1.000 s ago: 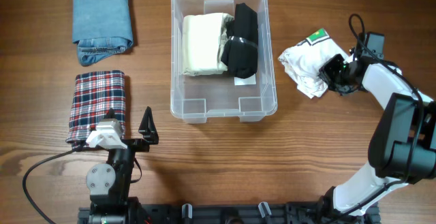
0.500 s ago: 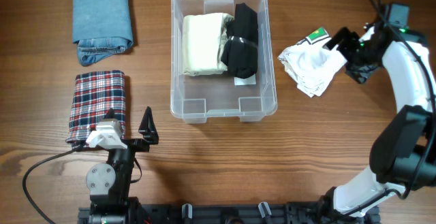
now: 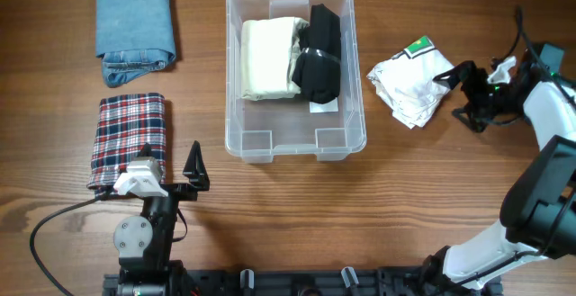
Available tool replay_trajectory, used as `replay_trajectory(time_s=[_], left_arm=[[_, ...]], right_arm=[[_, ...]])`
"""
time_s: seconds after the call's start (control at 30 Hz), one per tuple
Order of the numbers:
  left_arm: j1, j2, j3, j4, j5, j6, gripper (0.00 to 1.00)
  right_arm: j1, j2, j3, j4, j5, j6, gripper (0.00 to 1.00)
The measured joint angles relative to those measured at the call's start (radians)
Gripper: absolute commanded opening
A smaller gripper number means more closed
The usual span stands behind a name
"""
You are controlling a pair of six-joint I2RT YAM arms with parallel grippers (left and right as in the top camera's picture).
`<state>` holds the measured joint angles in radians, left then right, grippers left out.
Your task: Pack container
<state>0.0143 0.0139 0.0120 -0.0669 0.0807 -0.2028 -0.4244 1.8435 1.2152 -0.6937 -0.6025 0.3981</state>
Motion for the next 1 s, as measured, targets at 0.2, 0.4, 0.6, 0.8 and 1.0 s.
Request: replay_trajectory(time_s=[0.2,0.4,0.6,0.8,1.0], left_arm=[[0.0,0.0,0.0,0.0,0.0,0.0,1.0],[0.0,0.0,0.0,0.0,0.0,0.0,1.0],[0.0,0.0,0.0,0.0,0.0,0.0,1.0],[0.0,0.0,0.0,0.0,0.0,0.0,1.0],[0.0,0.0,0.0,0.0,0.0,0.0,1.0]], right_arm=[[0.0,0.0,-0.078,0.129,-0.026,0.047,0.96],[0.027,0.0,-0.118,0.217,-0.008,0.098,0.96],[0.117,0.014,-0.119,0.262,0.045,0.174,0.96],[0.123,0.025,-0.119,0.262,0.072,0.188,0.96],[0.123,0.025,-0.073,0.198,0.06,0.142,0.94]])
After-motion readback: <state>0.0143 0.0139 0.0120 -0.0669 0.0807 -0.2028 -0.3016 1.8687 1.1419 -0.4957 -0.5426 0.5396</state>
